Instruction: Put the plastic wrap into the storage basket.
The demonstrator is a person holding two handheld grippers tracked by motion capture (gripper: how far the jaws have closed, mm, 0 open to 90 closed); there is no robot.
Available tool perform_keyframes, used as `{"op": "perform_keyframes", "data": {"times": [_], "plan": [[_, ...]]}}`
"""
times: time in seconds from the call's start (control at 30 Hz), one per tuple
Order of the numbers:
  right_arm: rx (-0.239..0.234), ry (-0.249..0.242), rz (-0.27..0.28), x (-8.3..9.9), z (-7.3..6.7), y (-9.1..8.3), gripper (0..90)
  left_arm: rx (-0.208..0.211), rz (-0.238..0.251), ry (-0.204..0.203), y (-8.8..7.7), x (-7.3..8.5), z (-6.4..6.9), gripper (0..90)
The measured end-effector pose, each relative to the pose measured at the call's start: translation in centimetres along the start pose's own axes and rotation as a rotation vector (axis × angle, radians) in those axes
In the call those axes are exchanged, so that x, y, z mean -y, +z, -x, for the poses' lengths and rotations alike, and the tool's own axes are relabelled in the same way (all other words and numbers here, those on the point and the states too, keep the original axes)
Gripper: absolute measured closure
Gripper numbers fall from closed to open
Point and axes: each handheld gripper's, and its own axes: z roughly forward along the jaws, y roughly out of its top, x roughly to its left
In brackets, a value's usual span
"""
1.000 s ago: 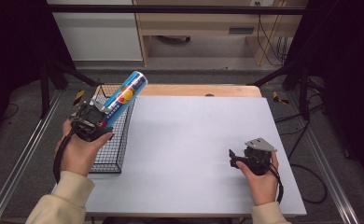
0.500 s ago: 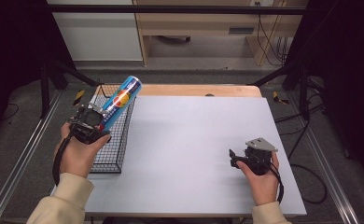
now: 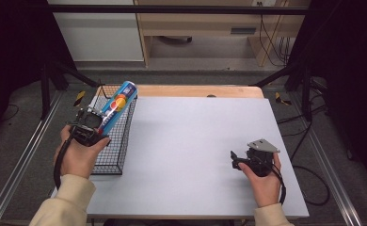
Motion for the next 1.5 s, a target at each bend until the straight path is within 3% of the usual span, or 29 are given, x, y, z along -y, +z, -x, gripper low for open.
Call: {"op": "perform_keyframes", "data": {"times": [0.53,0.73,1.23,1.5], "plan": [[-0.008,-0.002,-0.001,0.0,0.0,0.1,8.3,0.018,-0.075,-0.064,2.1,1.0,-0.9,31.5],[-0.008,-0.003,0.0,0.0,0.0,0.1,8.3,0.017,-0.109,-0.051,2.5,1.0,-0.9,31.5],[-0.017,-0.007,-0.002,0.0,0.0,0.1,8.3,0.034,-0.191,-0.088,4.1,1.0,-1.1,31.6],[-0.017,-0.012,-0.005,0.0,-0.1,0.1,8.3,0.05,-0.244,-0.068,4.9,0.8,-1.1,31.6]]}}
